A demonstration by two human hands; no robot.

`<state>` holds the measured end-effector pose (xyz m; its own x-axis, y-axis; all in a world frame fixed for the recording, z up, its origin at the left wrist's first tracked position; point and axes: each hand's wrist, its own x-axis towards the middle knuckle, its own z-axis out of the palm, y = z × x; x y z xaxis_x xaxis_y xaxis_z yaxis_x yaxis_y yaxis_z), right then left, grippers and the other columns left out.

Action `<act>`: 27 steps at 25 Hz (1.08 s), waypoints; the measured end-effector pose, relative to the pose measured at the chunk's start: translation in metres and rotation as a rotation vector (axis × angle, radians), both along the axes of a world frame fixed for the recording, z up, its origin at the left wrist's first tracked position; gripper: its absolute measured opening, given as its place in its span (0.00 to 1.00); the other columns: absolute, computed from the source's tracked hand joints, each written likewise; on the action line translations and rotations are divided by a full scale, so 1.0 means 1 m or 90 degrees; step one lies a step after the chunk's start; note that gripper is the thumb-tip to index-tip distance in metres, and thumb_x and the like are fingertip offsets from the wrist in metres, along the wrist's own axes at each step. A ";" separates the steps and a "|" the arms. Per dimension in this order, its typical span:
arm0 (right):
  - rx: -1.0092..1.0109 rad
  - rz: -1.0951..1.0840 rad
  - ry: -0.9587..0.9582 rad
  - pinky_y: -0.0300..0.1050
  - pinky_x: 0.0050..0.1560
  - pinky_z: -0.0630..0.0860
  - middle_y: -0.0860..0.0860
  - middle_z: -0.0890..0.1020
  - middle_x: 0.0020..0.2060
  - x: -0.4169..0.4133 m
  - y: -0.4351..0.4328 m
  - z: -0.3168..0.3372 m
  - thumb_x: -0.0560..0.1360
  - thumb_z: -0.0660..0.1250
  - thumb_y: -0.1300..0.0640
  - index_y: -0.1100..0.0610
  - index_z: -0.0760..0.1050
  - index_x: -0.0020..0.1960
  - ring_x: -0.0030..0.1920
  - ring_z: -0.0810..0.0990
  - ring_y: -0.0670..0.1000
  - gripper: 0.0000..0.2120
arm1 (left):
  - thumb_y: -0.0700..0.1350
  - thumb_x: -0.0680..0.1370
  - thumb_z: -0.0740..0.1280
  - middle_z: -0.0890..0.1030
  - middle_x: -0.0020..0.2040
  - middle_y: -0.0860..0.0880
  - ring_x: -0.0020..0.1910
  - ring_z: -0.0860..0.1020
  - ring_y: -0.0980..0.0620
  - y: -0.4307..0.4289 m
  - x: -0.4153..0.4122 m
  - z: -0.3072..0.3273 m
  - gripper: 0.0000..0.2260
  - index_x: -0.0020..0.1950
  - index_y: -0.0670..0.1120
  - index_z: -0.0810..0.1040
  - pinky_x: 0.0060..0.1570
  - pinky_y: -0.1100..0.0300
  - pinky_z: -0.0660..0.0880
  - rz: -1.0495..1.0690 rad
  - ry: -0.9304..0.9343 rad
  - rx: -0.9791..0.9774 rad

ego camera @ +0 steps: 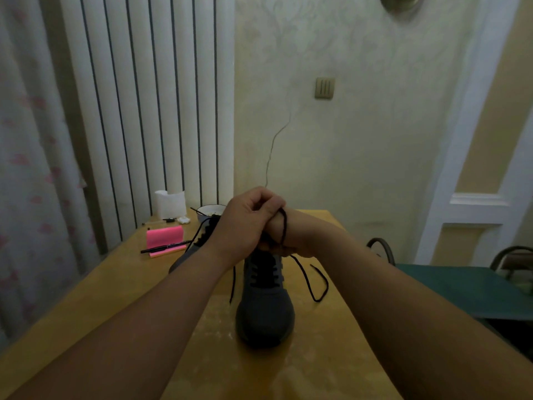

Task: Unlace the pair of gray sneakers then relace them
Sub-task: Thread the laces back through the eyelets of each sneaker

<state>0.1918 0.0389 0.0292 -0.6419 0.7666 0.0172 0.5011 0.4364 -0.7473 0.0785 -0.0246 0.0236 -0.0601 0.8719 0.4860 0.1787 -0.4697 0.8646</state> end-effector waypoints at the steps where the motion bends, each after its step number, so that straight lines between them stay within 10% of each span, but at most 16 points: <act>1: -0.059 0.006 0.036 0.46 0.31 0.72 0.59 0.77 0.33 0.002 0.001 -0.003 0.81 0.62 0.54 0.61 0.77 0.47 0.28 0.73 0.58 0.11 | 0.47 0.84 0.67 0.82 0.51 0.45 0.44 0.84 0.52 0.000 0.000 -0.002 0.10 0.54 0.42 0.82 0.33 0.55 0.83 -0.008 -0.007 -0.001; 4: -0.096 -0.017 0.115 0.52 0.45 0.79 0.60 0.82 0.43 0.005 -0.003 -0.011 0.81 0.61 0.55 0.59 0.78 0.57 0.40 0.80 0.62 0.11 | 0.51 0.85 0.65 0.82 0.46 0.48 0.45 0.81 0.50 0.014 -0.002 -0.011 0.10 0.50 0.46 0.81 0.41 0.50 0.81 0.110 0.087 0.025; 8: -0.001 -0.141 0.223 0.46 0.37 0.82 0.55 0.83 0.51 0.008 0.002 -0.013 0.81 0.66 0.57 0.53 0.71 0.68 0.45 0.86 0.54 0.16 | 0.51 0.86 0.61 0.78 0.43 0.47 0.43 0.77 0.49 0.033 -0.017 -0.029 0.12 0.47 0.47 0.77 0.40 0.53 0.71 0.278 0.190 0.023; 18: 0.073 -0.197 0.351 0.39 0.36 0.80 0.59 0.86 0.45 0.014 0.024 -0.026 0.84 0.66 0.59 0.62 0.82 0.56 0.37 0.84 0.47 0.08 | 0.43 0.85 0.61 0.78 0.54 0.50 0.52 0.77 0.51 0.038 -0.034 -0.046 0.07 0.61 0.46 0.76 0.48 0.56 0.74 0.258 0.313 -0.032; 21: 0.173 -0.168 0.281 0.42 0.40 0.83 0.51 0.86 0.41 0.007 0.029 -0.032 0.81 0.69 0.60 0.57 0.84 0.52 0.38 0.84 0.44 0.05 | 0.42 0.85 0.60 0.79 0.59 0.51 0.55 0.79 0.55 0.041 -0.018 -0.034 0.14 0.70 0.50 0.72 0.52 0.58 0.77 0.098 0.170 -0.091; 27: 0.041 -0.220 0.404 0.42 0.38 0.82 0.57 0.85 0.45 0.018 0.052 -0.049 0.83 0.66 0.62 0.61 0.80 0.58 0.38 0.83 0.50 0.07 | 0.50 0.86 0.62 0.78 0.42 0.51 0.39 0.75 0.57 0.064 -0.026 -0.058 0.10 0.52 0.45 0.78 0.38 0.57 0.68 0.196 0.205 -0.095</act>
